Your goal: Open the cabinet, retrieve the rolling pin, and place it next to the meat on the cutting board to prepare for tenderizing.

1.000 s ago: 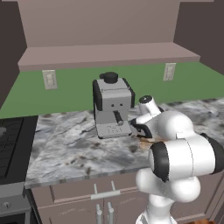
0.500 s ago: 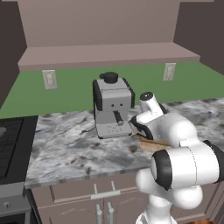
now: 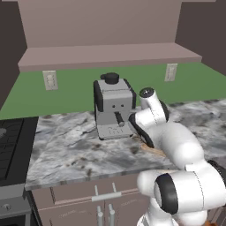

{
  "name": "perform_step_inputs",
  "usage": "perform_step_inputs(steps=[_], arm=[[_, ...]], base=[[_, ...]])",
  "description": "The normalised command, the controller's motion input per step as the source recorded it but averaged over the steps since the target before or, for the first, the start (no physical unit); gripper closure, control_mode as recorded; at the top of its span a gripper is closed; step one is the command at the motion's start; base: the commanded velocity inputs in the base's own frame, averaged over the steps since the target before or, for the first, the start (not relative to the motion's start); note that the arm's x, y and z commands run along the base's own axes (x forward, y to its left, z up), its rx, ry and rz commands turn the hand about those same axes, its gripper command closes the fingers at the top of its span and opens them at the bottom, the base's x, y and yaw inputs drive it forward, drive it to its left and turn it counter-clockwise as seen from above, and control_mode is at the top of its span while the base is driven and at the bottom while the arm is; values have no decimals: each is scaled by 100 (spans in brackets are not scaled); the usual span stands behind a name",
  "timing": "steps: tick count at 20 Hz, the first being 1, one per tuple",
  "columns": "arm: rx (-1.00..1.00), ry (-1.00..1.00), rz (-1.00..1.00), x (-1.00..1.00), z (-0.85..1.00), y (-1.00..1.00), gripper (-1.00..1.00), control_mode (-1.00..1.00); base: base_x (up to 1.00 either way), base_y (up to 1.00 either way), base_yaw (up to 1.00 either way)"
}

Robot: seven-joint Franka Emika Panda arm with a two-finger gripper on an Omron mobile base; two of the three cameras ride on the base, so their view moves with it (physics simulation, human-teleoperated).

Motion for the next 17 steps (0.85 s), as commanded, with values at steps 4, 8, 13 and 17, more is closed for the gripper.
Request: perform_step_inputs(steps=[4,8,13,17], arm=[[0,-10,0,-31,51,32,-100,-100],[0,-12,0,-41,54,32,-100,-100],[-1,-12,0,-39,59,34,-100,-100],[-5,-13,0,-42,59,41,-100,-100]], base=[[0,0,0],[0,0,0],[0,0,0],[0,0,0]])
